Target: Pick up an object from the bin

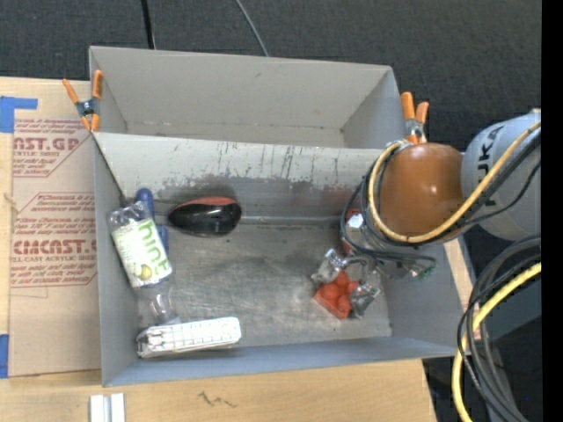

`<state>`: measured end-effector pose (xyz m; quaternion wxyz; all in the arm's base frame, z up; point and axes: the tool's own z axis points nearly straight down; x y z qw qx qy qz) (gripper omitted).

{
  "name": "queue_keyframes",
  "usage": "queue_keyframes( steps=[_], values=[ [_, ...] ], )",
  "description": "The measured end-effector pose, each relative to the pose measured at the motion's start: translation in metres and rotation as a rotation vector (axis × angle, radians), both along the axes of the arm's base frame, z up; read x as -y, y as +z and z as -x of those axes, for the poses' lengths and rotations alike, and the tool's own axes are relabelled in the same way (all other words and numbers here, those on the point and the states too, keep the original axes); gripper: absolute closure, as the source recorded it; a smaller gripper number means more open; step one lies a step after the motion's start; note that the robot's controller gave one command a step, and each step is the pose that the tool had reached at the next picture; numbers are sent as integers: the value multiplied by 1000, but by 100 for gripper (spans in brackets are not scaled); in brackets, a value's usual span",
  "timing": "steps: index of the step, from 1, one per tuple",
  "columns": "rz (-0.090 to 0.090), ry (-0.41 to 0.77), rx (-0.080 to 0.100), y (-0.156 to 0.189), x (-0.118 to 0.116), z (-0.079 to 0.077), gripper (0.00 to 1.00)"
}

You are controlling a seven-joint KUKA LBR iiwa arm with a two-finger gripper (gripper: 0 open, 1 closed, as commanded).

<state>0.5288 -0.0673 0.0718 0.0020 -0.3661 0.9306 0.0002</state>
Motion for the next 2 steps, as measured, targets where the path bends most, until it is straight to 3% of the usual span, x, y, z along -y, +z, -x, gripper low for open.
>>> queue_keyframes(
  steps=[1,2],
  values=[
    [0,0,0,0,0,0,100],
    [1,12,4,167,18,-8,100]
  ],
)
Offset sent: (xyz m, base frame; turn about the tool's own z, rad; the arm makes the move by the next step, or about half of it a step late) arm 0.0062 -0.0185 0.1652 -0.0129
